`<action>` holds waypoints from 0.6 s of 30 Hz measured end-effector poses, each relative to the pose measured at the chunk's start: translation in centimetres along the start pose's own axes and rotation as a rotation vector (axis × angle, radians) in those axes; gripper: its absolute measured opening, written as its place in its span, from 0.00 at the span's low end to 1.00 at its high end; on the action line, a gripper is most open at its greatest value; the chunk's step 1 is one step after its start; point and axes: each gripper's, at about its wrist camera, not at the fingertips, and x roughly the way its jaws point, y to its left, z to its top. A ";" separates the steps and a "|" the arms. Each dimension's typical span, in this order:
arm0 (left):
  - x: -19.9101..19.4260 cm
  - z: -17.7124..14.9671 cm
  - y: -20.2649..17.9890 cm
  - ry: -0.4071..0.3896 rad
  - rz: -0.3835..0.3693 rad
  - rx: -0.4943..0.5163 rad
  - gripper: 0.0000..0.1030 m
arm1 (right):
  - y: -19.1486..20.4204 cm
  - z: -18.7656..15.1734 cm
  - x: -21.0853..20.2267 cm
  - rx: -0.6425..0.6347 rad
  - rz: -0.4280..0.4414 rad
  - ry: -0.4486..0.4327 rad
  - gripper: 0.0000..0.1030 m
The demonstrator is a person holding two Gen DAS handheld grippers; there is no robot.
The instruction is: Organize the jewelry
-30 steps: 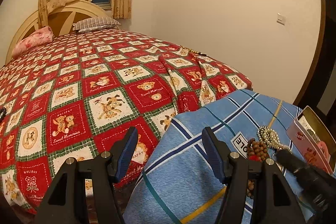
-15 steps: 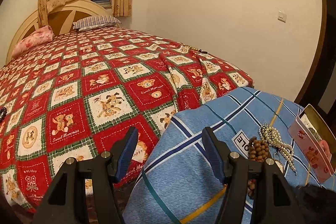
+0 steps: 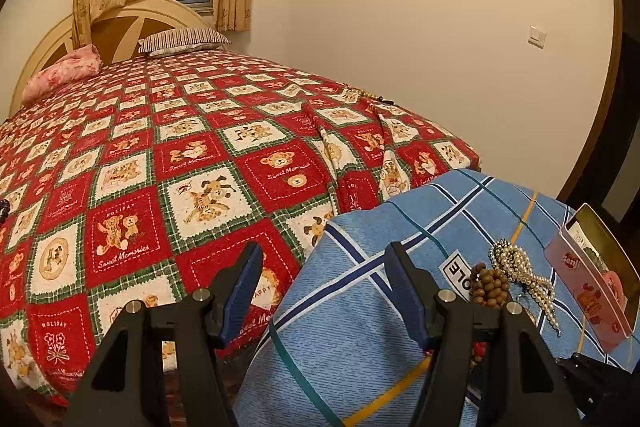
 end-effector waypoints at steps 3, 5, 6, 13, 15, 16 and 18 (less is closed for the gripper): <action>-0.1 0.0 -0.2 -0.007 0.002 0.009 0.61 | 0.2 0.0 0.0 -0.013 -0.021 0.002 0.36; -0.1 0.0 -0.3 -0.011 0.004 0.012 0.61 | 0.1 0.0 0.0 -0.012 -0.030 0.003 0.38; -0.1 0.0 -0.3 -0.011 0.006 0.012 0.61 | 0.1 0.0 0.0 -0.009 -0.033 0.003 0.38; 0.1 0.0 -0.7 -0.005 0.013 0.020 0.61 | 0.8 -0.1 -1.6 -0.041 -0.031 -0.073 0.38; 0.0 -0.1 -0.7 -0.006 0.014 0.024 0.61 | 1.2 -0.2 -1.6 -0.059 -0.017 -0.067 0.38; 0.0 -0.1 -0.7 -0.007 0.013 0.025 0.61 | 1.3 -0.1 -1.2 -0.064 -0.021 -0.051 0.38; -0.1 -0.1 -0.6 -0.009 0.013 0.023 0.61 | 1.2 0.0 -0.4 -0.061 -0.034 -0.010 0.38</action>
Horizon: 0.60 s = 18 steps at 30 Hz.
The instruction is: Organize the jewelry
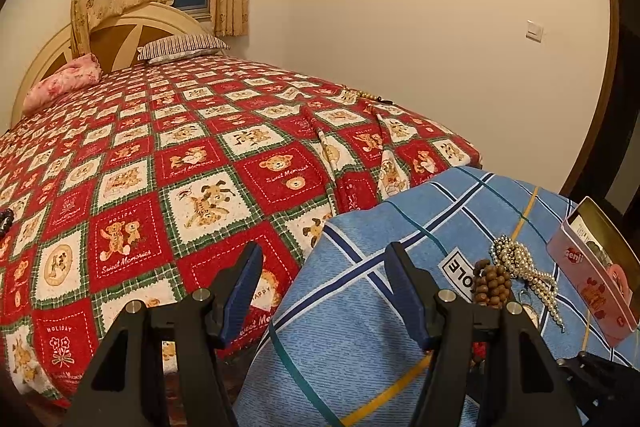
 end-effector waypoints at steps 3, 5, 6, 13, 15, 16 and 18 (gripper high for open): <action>0.0 0.0 0.0 0.004 0.000 -0.001 0.61 | -0.1 0.1 0.6 0.003 0.003 0.024 0.38; 0.1 0.0 0.0 0.002 0.000 -0.001 0.61 | 0.1 0.2 0.8 -0.010 -0.018 0.028 0.38; 0.1 0.0 0.0 0.001 0.000 -0.001 0.61 | 0.3 0.2 0.9 -0.020 -0.027 0.031 0.38; 0.1 0.0 -0.1 0.002 0.000 -0.001 0.61 | 0.6 0.1 1.0 -0.045 -0.032 0.037 0.40; 0.1 0.0 0.0 0.001 0.000 -0.002 0.61 | 0.7 0.2 1.1 -0.056 -0.048 0.043 0.29; 0.1 0.0 0.0 0.002 0.000 -0.002 0.61 | 0.7 0.2 1.2 -0.063 -0.061 0.046 0.26; 0.1 0.0 0.0 0.002 0.000 -0.001 0.61 | 0.5 0.1 1.2 -0.068 -0.067 0.046 0.21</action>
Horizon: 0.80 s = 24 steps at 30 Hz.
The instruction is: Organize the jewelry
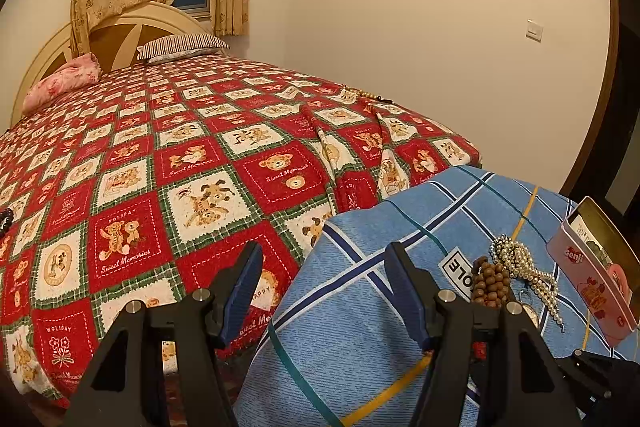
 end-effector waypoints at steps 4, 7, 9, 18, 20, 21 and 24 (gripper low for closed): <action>0.1 0.0 0.0 0.004 -0.001 0.000 0.61 | -0.7 -0.2 -0.4 0.031 0.038 -0.018 0.09; 0.2 -0.1 -0.1 0.007 -0.001 0.002 0.61 | -1.3 -0.4 -1.1 0.066 0.067 -0.051 0.09; 0.2 -0.1 0.0 0.007 -0.002 0.002 0.61 | -1.8 -0.5 -1.7 0.094 0.091 -0.079 0.09; 0.2 -0.1 -0.3 0.007 0.004 0.017 0.61 | -4.4 -0.1 -4.3 0.234 0.203 -0.191 0.08; 0.1 -0.2 -0.4 0.005 0.007 0.019 0.61 | -4.4 -0.2 -4.2 0.225 0.208 -0.188 0.12; 0.2 -0.2 -0.4 0.006 0.007 0.019 0.61 | -4.2 -0.3 -4.1 0.217 0.229 -0.178 0.13; 0.2 -0.2 -0.4 0.005 0.005 0.017 0.61 | -3.1 -0.2 -3.8 0.162 0.204 -0.151 0.14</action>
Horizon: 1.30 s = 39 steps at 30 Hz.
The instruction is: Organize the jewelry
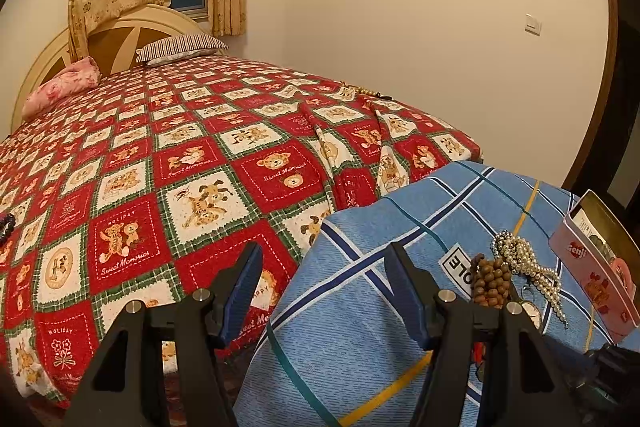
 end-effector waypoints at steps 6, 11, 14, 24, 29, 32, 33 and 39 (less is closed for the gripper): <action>-0.1 0.1 0.1 0.000 -0.005 -0.011 0.61 | 1.3 -1.1 3.0 -0.108 -0.109 0.135 0.16; -0.2 0.1 0.4 -0.001 -0.012 -0.025 0.61 | 1.7 -1.2 3.2 -0.151 -0.167 0.132 0.61; -0.3 0.2 0.4 -0.002 -0.013 -0.026 0.61 | 1.6 -1.3 3.3 -0.153 -0.146 0.149 0.32; -0.2 0.2 0.4 -0.005 -0.011 -0.023 0.61 | 2.5 -1.5 4.4 -0.254 -0.191 0.186 0.31; -0.1 0.2 0.4 -0.005 -0.009 -0.022 0.61 | 1.5 -1.5 3.1 -0.204 -0.194 0.147 0.09; -0.2 0.2 0.4 -0.007 -0.009 -0.020 0.61 | 0.8 -1.9 1.9 -0.152 -0.171 0.125 0.09; -0.2 0.2 0.4 -0.008 -0.009 -0.018 0.61 | 0.5 -1.9 1.7 -0.135 -0.162 0.118 0.09; -0.3 0.2 0.4 -0.008 -0.006 -0.004 0.61 | -0.9 -1.1 -1.1 -0.026 -0.096 0.001 0.08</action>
